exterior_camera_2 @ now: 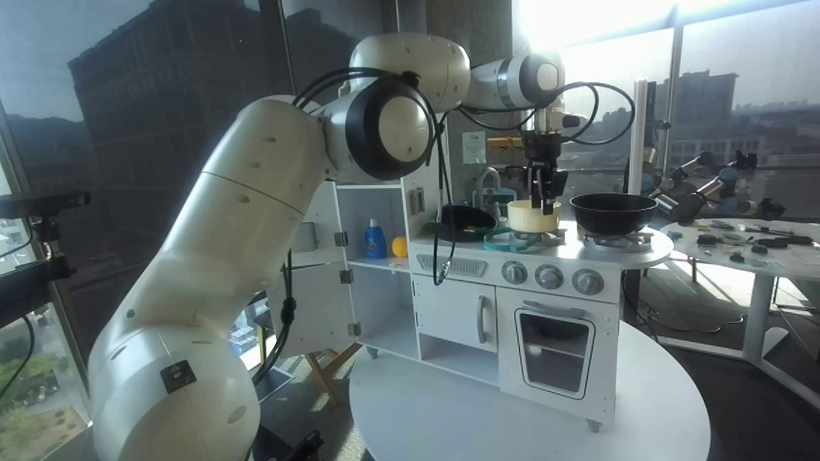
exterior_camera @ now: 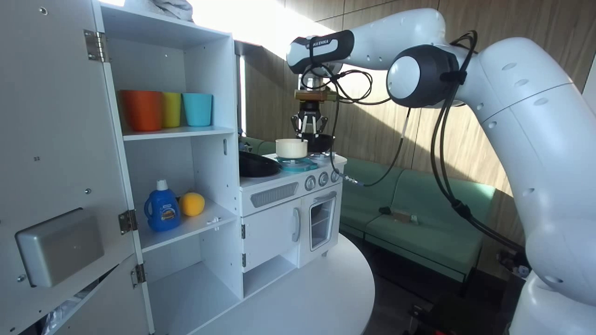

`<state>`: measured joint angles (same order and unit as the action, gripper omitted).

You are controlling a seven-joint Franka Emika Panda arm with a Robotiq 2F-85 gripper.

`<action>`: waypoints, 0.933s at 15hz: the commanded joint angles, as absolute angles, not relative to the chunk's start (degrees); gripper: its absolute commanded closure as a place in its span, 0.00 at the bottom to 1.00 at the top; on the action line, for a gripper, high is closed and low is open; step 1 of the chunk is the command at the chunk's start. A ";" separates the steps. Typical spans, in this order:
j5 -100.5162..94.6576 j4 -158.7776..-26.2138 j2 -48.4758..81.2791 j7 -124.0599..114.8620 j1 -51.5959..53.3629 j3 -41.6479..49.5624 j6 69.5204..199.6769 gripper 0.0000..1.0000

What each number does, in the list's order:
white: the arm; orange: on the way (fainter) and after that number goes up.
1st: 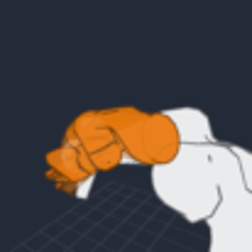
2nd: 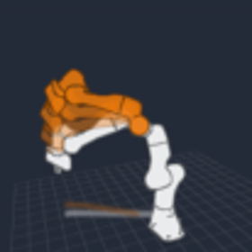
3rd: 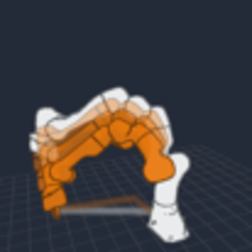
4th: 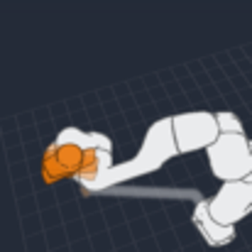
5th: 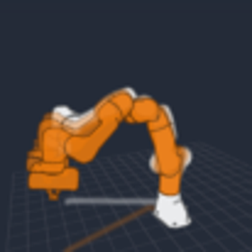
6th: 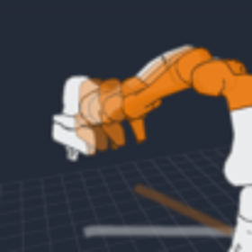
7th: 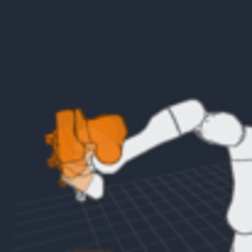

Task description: Pour the contents of white bowl into the black bowl

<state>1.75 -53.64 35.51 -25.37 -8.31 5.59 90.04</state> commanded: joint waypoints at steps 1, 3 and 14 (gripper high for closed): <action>3.15 -49.17 37.29 -24.59 -9.11 4.96 87.73 0.23; 3.17 -48.74 37.25 -24.61 -9.02 4.88 87.38 0.10; 3.91 -47.98 34.03 -24.32 -8.05 2.60 83.82 0.00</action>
<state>3.28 -49.06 35.28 -25.31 -8.02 3.18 85.87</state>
